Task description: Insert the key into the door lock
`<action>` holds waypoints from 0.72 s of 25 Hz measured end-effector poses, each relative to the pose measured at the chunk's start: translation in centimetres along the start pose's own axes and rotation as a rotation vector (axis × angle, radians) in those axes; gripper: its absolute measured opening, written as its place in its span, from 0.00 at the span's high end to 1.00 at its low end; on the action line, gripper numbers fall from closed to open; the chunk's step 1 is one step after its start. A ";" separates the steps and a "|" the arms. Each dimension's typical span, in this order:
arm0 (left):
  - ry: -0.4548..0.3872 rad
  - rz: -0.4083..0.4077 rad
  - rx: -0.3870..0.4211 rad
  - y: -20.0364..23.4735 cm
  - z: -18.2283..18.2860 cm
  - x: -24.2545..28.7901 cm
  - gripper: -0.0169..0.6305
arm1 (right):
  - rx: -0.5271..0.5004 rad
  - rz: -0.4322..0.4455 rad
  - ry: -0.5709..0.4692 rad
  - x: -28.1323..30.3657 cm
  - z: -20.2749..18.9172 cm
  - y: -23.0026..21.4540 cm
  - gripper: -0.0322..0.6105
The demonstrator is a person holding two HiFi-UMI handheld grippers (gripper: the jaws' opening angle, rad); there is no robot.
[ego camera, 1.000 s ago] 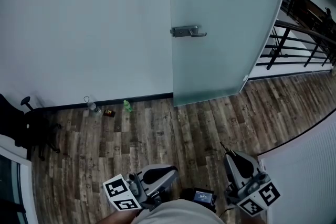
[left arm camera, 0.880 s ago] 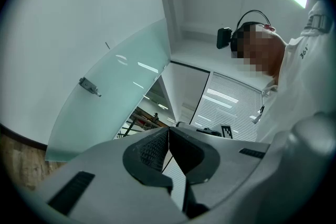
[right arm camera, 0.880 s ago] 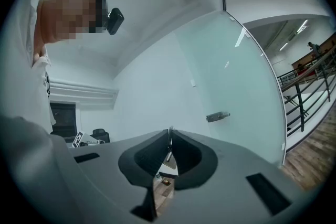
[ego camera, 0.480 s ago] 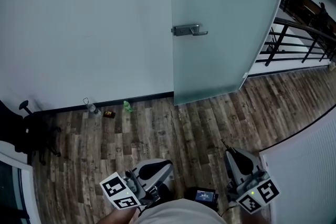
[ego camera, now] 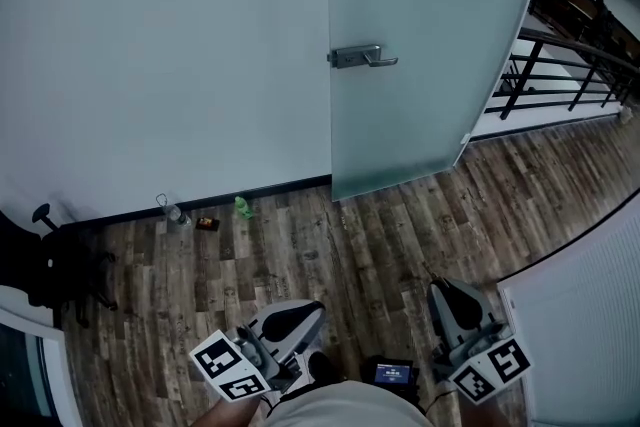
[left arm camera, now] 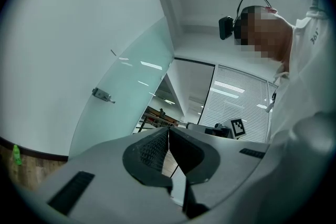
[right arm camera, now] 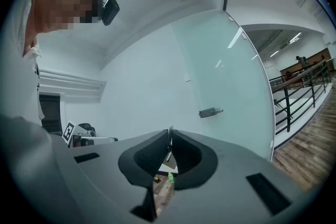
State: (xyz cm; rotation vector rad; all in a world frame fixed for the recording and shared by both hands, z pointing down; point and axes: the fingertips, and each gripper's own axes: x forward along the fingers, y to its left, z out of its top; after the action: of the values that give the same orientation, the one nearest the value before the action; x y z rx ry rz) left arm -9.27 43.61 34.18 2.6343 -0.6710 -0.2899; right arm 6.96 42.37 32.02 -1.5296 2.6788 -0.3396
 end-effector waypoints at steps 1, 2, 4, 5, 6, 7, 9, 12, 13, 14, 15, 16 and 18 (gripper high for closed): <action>0.001 0.000 0.001 0.2 0.1 -0.2 0.95 | 0.001 -0.004 0.002 0.2 0.0 0.1 0.91; 0.001 0.000 0.002 0.5 0.3 -0.3 0.95 | 0.002 -0.009 0.005 0.4 0.0 0.2 0.91; 0.002 -0.003 0.003 0.9 0.4 -0.6 0.95 | 0.004 -0.022 0.010 0.7 -0.2 0.3 0.91; 0.004 -0.006 0.004 1.0 0.4 -0.7 0.95 | 0.006 -0.029 0.010 0.8 -0.3 0.3 0.91; 0.006 -0.011 0.006 1.2 0.4 -0.8 0.95 | 0.008 -0.036 0.009 0.9 -0.4 0.4 0.91; 0.009 -0.016 0.007 1.3 0.4 -0.9 0.95 | 0.009 -0.043 0.008 1.0 -0.5 0.5 0.91; 0.019 -0.022 0.009 1.7 0.4 -1.2 0.95 | 0.012 -0.052 0.007 1.4 -0.7 0.8 0.91; 0.036 -0.020 0.009 2.4 0.4 -1.4 0.95 | 0.017 -0.062 0.010 2.1 -0.8 1.0 0.91; 0.040 -0.018 0.010 2.6 0.4 -1.4 0.95 | 0.017 -0.064 0.010 2.4 -0.8 1.0 0.91; 0.043 -0.016 0.013 2.8 0.5 -1.2 0.95 | 0.017 -0.063 0.010 2.6 -0.8 0.9 0.91; 0.044 -0.013 0.015 3.0 0.5 -1.1 0.95 | 0.017 -0.062 0.010 2.9 -0.8 0.7 0.91; 0.045 -0.009 0.018 3.3 0.5 -0.9 0.95 | 0.017 -0.060 0.010 3.2 -0.8 0.5 0.91; 0.049 0.003 0.021 3.9 0.5 -0.4 0.95 | 0.017 -0.054 0.008 4.0 -0.7 -0.2 0.91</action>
State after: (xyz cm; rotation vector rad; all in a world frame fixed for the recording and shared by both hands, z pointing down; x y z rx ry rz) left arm -11.31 40.54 35.48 2.6516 -0.6652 -0.2183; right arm 4.95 39.01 32.99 -1.6010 2.6378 -0.3706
